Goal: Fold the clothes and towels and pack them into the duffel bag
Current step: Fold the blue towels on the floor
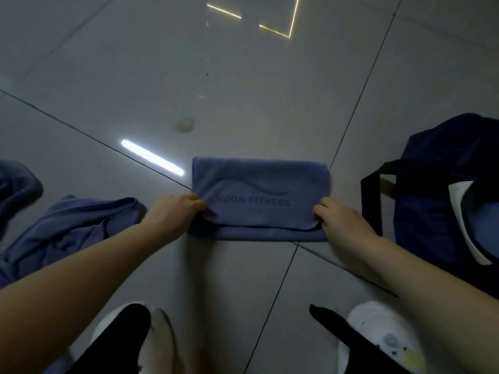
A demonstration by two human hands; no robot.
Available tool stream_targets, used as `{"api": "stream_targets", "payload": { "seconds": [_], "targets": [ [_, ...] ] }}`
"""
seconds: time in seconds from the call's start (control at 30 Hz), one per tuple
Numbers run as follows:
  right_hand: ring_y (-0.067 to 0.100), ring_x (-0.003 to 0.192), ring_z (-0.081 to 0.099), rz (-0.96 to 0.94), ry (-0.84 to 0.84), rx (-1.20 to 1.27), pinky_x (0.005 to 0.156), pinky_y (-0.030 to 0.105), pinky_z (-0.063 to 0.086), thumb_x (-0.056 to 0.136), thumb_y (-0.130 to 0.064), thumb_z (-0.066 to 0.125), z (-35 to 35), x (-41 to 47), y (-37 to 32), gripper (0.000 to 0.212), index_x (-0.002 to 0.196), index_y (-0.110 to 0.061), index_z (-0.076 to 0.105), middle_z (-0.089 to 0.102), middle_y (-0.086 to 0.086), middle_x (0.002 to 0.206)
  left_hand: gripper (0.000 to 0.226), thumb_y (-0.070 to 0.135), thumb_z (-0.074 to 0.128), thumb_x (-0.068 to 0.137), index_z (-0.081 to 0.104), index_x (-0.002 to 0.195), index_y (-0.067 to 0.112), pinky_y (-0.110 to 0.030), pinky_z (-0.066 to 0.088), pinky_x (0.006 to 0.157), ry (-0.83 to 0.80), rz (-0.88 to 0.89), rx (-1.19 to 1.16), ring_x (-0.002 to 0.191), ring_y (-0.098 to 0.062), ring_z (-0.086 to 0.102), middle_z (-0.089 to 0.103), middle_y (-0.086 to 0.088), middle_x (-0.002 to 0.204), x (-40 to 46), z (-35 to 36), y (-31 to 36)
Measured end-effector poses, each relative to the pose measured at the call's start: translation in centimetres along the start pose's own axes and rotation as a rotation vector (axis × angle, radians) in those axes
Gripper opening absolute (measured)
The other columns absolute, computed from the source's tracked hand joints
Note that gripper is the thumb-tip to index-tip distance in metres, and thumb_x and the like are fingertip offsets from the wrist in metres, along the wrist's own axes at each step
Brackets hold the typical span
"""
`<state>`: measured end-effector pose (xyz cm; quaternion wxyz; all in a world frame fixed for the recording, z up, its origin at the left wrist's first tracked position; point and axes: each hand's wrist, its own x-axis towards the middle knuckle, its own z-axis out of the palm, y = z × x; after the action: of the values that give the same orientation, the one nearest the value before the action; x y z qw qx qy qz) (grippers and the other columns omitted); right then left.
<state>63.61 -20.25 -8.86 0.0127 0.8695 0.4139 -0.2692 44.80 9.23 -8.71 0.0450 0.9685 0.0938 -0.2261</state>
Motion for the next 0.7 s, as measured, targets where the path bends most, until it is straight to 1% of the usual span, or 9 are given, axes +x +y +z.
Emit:
{"api": "stream_targets", "payload": {
  "seconds": [0.07,0.13,0.17,0.23,0.33,0.43,0.5,0.6,0.7],
  "targets": [
    [0.034,0.084,0.051,0.018,0.045,0.051,0.066,0.039,0.037,0.094,-0.01,0.043,-1.2,0.0,-0.3,0.008,0.095,-0.014,0.05,0.051,0.012,0.102,0.026,0.014,0.057,0.09,0.063,0.115,0.019,-0.032,0.043,0.071,0.102,-0.003,-0.101,0.096,-0.034,0.064,0.061,-0.007,0.115,-0.5,-0.7,-0.5],
    [0.034,0.076,0.052,0.043,0.199,0.195,0.066,0.043,0.045,0.093,-0.009,0.044,-2.5,-0.5,-0.2,0.009,0.089,-0.014,0.05,0.055,0.013,0.091,0.017,0.007,0.057,0.086,0.067,0.099,0.008,-0.039,0.052,0.065,0.322,0.036,-0.262,0.077,-0.038,0.065,0.064,-0.016,0.098,-1.3,-1.3,-1.1],
    [0.034,0.073,0.052,0.024,0.275,0.218,0.065,0.045,0.047,0.092,-0.006,0.046,-3.1,-0.9,0.0,0.009,0.088,-0.013,0.051,0.056,0.013,0.088,0.015,0.009,0.055,0.084,0.067,0.093,0.006,-0.042,0.053,0.06,0.416,0.051,-0.318,0.068,-0.038,0.063,0.064,-0.017,0.091,-2.0,-1.6,-1.3],
    [0.035,0.067,0.053,-0.078,0.346,0.167,0.058,0.046,0.047,0.087,0.001,0.052,-3.9,-2.0,0.1,0.009,0.088,-0.007,0.056,0.056,0.016,0.085,0.018,0.016,0.054,0.084,0.067,0.091,0.006,-0.04,0.053,0.054,0.479,0.084,-0.333,0.059,-0.033,0.06,0.062,-0.014,0.087,-3.3,-1.3,-1.5],
    [0.033,0.06,0.054,-0.166,0.335,0.053,0.048,0.036,0.042,0.081,0.005,0.057,-3.4,-3.1,0.4,0.01,0.084,-0.005,0.059,0.058,0.016,0.081,0.012,0.018,0.061,0.087,0.068,0.092,0.011,-0.036,0.053,0.051,0.441,0.132,-0.317,0.057,-0.027,0.061,0.063,-0.009,0.09,-4.4,-0.4,-1.1],
    [0.034,0.06,0.053,-0.17,0.271,-0.009,0.047,0.03,0.033,0.08,-0.004,0.056,-0.8,-3.1,0.9,0.004,0.081,-0.008,0.057,0.057,0.014,0.084,0.011,0.014,0.069,0.077,0.071,0.088,0.015,-0.032,0.052,0.043,0.366,0.234,-0.197,0.055,-0.028,0.064,0.068,-0.008,0.089,-3.9,0.6,-0.3],
    [0.034,0.063,0.053,-0.168,0.216,-0.04,0.049,0.028,0.029,0.081,-0.009,0.065,1.1,-2.8,1.1,0.008,0.082,-0.009,0.057,0.056,0.012,0.09,0.023,0.007,0.079,0.068,0.072,0.088,0.017,-0.034,0.053,0.045,0.29,0.235,-0.15,0.061,-0.03,0.066,0.069,-0.007,0.092,-3.3,1.7,0.1],
    [0.033,0.064,0.054,-0.154,0.187,-0.044,0.048,0.029,0.032,0.078,-0.015,0.073,2.1,-2.5,1.2,0.017,0.083,-0.008,0.058,0.055,0.012,0.092,0.029,0.014,0.082,0.067,0.07,0.093,0.019,-0.039,0.054,0.045,0.23,0.179,-0.11,0.068,-0.034,0.066,0.067,-0.008,0.096,-2.9,3.0,-0.1],
    [0.034,0.06,0.054,-0.171,0.234,-0.094,0.044,0.03,0.034,0.073,-0.011,0.077,2.3,-2.2,1.0,0.02,0.079,-0.006,0.058,0.056,0.013,0.087,0.028,0.017,0.081,0.065,0.067,0.09,0.019,-0.037,0.05,0.038,0.236,0.188,-0.051,0.062,-0.033,0.063,0.066,-0.008,0.091,-3.1,3.0,0.0]
  ]
}}
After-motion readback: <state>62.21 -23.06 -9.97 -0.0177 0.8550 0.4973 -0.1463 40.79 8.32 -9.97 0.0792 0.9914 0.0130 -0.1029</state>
